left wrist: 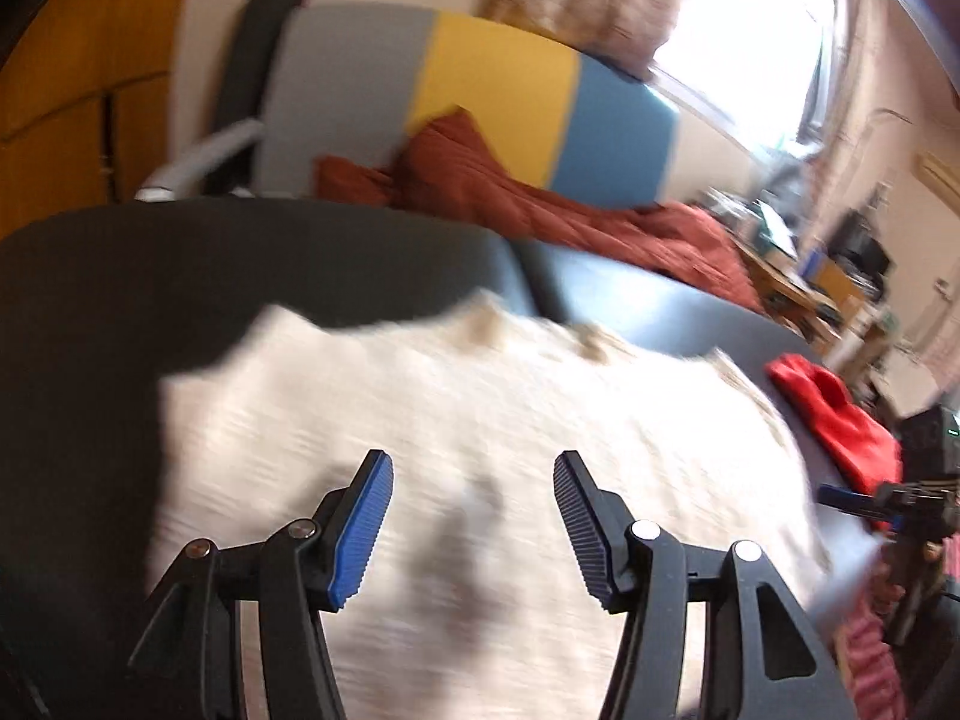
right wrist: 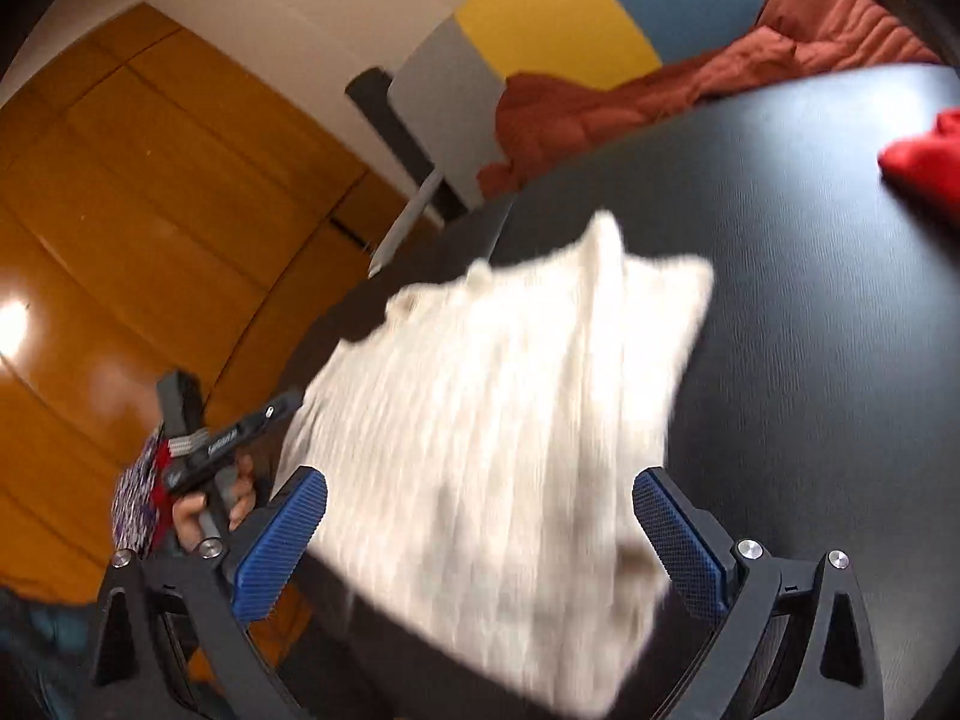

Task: Fold clothes
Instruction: 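Open both grippers to release the folded hem and withdraw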

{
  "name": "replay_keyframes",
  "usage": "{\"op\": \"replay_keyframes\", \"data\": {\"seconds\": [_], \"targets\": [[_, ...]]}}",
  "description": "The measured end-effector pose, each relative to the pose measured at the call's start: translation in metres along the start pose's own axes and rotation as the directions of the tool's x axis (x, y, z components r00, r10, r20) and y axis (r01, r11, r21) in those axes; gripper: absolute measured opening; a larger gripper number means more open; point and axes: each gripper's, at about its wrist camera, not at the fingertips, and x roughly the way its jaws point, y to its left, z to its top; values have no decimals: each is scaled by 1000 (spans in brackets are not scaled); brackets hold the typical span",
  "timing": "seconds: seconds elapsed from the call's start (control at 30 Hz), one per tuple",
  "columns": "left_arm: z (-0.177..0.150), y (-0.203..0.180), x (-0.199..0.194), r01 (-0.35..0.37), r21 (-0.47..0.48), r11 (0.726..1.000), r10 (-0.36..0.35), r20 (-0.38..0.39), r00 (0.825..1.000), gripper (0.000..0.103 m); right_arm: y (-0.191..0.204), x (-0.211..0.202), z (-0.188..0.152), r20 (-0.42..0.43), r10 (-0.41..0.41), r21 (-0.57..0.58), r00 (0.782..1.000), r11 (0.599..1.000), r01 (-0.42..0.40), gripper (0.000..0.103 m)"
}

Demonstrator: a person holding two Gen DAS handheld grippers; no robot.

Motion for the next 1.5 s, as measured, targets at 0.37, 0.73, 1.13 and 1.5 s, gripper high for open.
{"op": "replay_keyframes", "data": {"seconds": [0.37, 0.73, 1.13, 1.5], "targets": [[-36, -65, 19, 85, 250, 965, -53, -130, 990, 57, 1, 18, -36, -209, 183, -13, 961, 982, -190, 103], [-67, -49, 4, 68, 248, 966, -24, -177, 984, 57, 32, 32, -61, -575, 199, -100, 794, 946, -309, 79], [-80, -61, 0, 19, 208, 978, -3, -80, 997, 70, 52, -7, -11, -193, -44, -160, 980, 987, 13, 103], [-82, -58, -7, 37, 170, 985, -27, -59, 998, 70, 111, 111, 11, 75, -328, -284, 942, 898, 336, 103]]}}
